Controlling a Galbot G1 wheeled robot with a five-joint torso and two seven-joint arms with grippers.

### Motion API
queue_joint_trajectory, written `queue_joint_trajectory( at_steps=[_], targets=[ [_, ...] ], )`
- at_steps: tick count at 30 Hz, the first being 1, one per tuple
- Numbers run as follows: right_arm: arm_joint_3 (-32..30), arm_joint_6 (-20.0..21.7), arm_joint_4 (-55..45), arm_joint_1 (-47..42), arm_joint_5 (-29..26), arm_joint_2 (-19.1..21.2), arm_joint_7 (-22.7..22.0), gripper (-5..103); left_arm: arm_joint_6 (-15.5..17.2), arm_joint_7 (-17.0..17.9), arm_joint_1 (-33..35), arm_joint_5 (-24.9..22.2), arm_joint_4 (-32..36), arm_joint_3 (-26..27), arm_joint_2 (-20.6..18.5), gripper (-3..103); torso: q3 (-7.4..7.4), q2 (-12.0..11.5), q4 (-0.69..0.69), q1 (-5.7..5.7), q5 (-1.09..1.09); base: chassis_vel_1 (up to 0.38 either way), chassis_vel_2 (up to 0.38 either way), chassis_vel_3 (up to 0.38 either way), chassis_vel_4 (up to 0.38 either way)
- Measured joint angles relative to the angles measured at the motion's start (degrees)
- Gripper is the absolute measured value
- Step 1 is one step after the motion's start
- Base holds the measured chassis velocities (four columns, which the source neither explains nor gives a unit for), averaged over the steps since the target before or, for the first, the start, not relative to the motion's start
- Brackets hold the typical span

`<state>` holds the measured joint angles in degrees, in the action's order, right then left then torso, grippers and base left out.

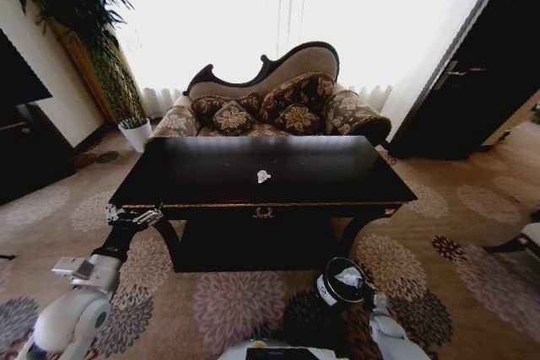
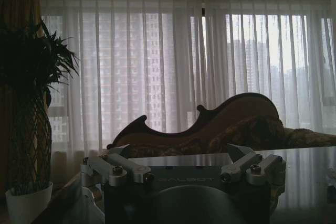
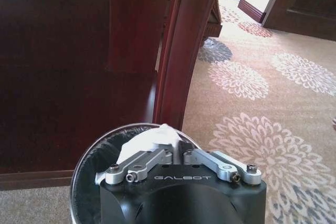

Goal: Move to the front of the table and place the trash on the table into the trash bin.

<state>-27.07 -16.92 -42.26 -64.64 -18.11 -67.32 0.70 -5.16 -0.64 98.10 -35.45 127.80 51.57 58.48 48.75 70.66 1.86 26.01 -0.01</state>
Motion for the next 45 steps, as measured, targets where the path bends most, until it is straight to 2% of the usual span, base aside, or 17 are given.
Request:
queue_joint_trajectory(
  at_steps=[1,6,13,16,19,20,22,26,29,30,34,35,38,39,42,43,45],
  targets=[
    [0.0,0.0,0.0,0.0,0.0,0.0,0.0,5,0.0,0.0,0.0,0.0,0.0,0.0,0.0,100,0.00,0.0,0.00,0.00,0.00,0.000,0.000,0.000,0.000],
    [0.2,0.3,0.1,0.4,0.2,0.3,0.0,21,0.0,0.0,0.0,0.0,0.0,0.0,0.0,100,0.00,0.0,0.00,0.00,0.00,0.000,0.000,0.000,0.000],
    [0.2,0.5,0.4,0.7,1.9,0.0,0.1,54,0.0,0.0,0.0,0.0,0.0,0.0,0.0,100,0.00,0.0,0.00,0.00,0.00,0.000,0.000,0.000,0.000],
    [0.2,0.5,0.8,0.8,2.3,0.1,0.1,59,0.0,0.0,0.0,0.0,0.0,0.0,0.0,100,0.00,0.0,0.00,0.00,0.01,0.000,0.000,0.000,0.000],
    [0.3,0.7,1.3,1.2,3.3,1.0,-0.3,76,0.0,0.0,0.0,0.0,0.0,0.0,0.0,100,0.00,0.0,0.00,0.00,0.00,0.000,0.000,0.000,0.000],
    [0.3,0.7,1.3,1.2,3.3,1.0,-0.3,76,0.0,0.0,0.0,0.0,0.0,0.0,0.0,100,0.00,0.0,0.00,0.00,0.00,0.000,0.000,0.000,0.000],
    [0.4,1.5,1.3,1.5,5.3,1.8,-1.5,86,0.0,0.0,0.0,0.0,0.0,0.0,0.0,100,0.00,0.0,0.00,0.00,0.00,0.000,0.000,0.000,0.000],
    [0.4,2.3,1.7,2.0,9.3,2.6,-2.8,96,0.0,0.0,0.0,0.0,0.0,0.0,0.0,100,0.00,0.0,0.00,0.00,-0.01,0.000,0.000,0.000,0.000],
    [-0.2,2.5,3.1,3.1,16.4,3.0,-4.6,100,0.0,0.0,0.0,0.0,0.0,0.0,0.0,100,0.00,0.0,0.00,0.00,0.00,0.000,0.000,0.000,0.000],
    [-0.2,2.5,3.1,3.1,16.4,3.0,-4.6,100,0.0,0.0,0.0,0.0,0.0,0.0,0.0,100,0.00,0.0,0.00,0.00,0.00,0.000,0.000,0.000,0.000],
    [-1.3,2.5,4.0,4.1,30.5,3.1,-6.7,100,0.0,0.0,0.0,0.0,0.0,0.0,0.0,100,0.00,0.0,0.00,0.00,0.01,0.000,0.000,0.000,0.000],
    [-1.3,2.5,4.0,4.1,30.5,3.1,-6.7,100,0.0,0.0,0.0,0.0,0.0,0.0,0.0,100,0.00,0.0,0.00,0.00,0.01,0.000,0.000,0.000,0.000],
    [-2.5,2.6,4.7,5.0,44.5,3.4,-8.4,100,0.0,0.0,0.0,0.0,0.0,0.0,0.0,100,0.00,0.0,-0.01,0.00,0.00,0.000,0.000,0.000,0.000],
    [-2.5,2.6,4.7,5.0,44.5,3.4,-8.4,100,0.0,0.0,0.0,0.0,0.0,0.0,0.0,100,0.00,0.0,-0.01,0.00,0.00,0.000,0.000,0.000,0.000],
    [-3.1,2.8,5.8,6.2,54.8,3.6,-10.4,100,0.0,0.0,0.0,0.0,0.0,0.0,0.0,100,0.00,0.0,0.00,0.00,0.00,0.000,0.000,0.000,0.000],
    [-3.1,2.8,5.8,6.2,54.8,3.6,-10.4,100,0.0,0.0,0.0,0.0,0.0,0.0,0.0,100,0.00,0.0,0.00,0.00,0.00,0.000,0.000,0.000,0.000],
    [-3.2,3.2,6.0,6.6,60.1,3.6,-10.9,100,0.0,0.0,0.0,0.0,0.0,0.0,0.0,100,0.00,0.0,0.00,0.00,0.00,0.000,0.000,0.000,0.000]
  ],
)
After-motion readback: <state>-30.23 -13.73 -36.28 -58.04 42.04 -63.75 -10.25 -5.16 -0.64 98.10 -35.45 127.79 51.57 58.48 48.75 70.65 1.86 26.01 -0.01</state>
